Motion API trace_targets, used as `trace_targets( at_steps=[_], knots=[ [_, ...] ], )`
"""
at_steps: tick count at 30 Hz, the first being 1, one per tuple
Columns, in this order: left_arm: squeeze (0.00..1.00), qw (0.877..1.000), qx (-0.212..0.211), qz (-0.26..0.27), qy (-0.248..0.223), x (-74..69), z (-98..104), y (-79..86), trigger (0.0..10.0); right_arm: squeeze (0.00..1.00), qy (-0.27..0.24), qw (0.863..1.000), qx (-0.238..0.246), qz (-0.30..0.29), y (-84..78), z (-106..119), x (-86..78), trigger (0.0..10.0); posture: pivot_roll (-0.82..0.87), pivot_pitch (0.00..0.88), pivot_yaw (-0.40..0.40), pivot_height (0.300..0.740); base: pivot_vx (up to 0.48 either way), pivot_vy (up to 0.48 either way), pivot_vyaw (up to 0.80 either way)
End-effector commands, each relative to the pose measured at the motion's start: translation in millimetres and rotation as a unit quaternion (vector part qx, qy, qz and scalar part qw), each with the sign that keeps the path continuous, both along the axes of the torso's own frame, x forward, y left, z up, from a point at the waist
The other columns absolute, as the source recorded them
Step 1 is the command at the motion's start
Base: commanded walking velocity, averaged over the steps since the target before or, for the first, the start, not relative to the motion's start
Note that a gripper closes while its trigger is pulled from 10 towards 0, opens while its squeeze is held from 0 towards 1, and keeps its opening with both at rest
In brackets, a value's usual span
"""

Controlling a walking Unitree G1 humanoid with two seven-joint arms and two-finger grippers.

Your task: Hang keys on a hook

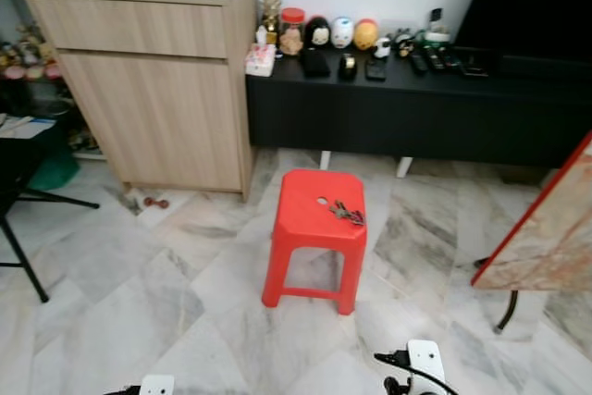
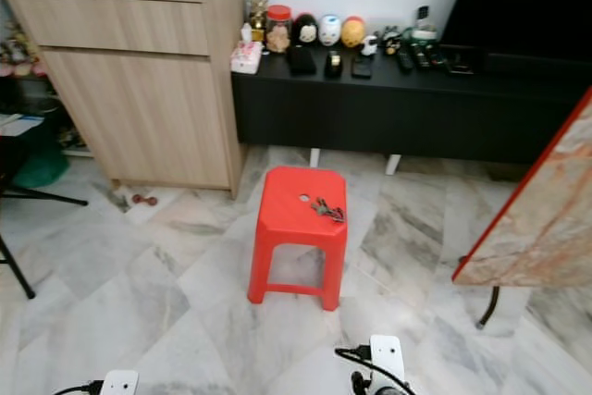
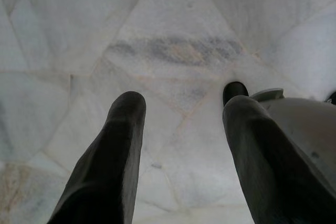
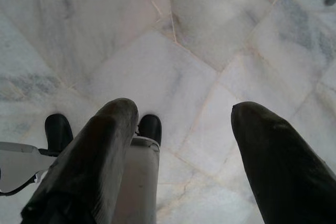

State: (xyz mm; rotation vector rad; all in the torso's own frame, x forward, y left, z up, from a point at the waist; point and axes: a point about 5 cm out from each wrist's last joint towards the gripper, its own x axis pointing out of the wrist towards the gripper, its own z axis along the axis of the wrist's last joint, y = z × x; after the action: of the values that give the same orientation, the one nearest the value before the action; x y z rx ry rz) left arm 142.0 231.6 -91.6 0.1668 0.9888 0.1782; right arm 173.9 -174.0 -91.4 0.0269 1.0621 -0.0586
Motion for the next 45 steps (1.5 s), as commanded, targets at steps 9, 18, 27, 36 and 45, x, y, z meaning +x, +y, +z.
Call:
trace_targets(
  at_steps=[9, 18, 27, 36, 45],
  knots=[
    [0.0, 1.0, -0.014, 0.007, -0.009, 0.5, 1, 0.9, 10.0, 0.0, -0.004, 1.0, -0.011, -0.01, -4.5, 2, 2.5, 10.0, -0.02, 0.0, -0.065, 0.74, 0.174, 0.0, 0.0],
    [0.0, 1.0, -0.018, 0.017, -0.009, -3.3, 0, 4.9, 10.0, 0.0, -0.007, 1.0, -0.016, -0.015, -4.7, 2, 3.5, 10.0, -0.02, 0.0, -0.063, 0.74, 0.309, 0.0, 0.0],
    [0.0, 1.0, -0.021, 0.017, -0.013, -1.9, 1, 5.3, 10.0, 0.0, -0.007, 1.0, -0.016, -0.014, -4.8, 2, 3.8, 10.0, -0.02, 0.0, -0.066, 0.74, 0.332, 0.0, 0.0],
    [0.0, 0.999, -0.024, 0.013, -0.021, 6.2, 3, -0.2, 10.0, 0.0, -0.007, 1.0, -0.016, -0.013, -4.8, 2, 3.7, 10.0, -0.02, 0.0, -0.068, 0.74, 0.333, 0.0, 0.0],
    [0.0, 0.999, -0.019, 0.008, -0.025, 8.3, 3, -1.7, 10.0, 0.0, -0.007, 1.0, -0.015, -0.013, -4.7, 2, 3.8, 10.0, -0.02, 0.0, -0.068, 0.74, 0.169, 0.0, 0.0]
  ],
)
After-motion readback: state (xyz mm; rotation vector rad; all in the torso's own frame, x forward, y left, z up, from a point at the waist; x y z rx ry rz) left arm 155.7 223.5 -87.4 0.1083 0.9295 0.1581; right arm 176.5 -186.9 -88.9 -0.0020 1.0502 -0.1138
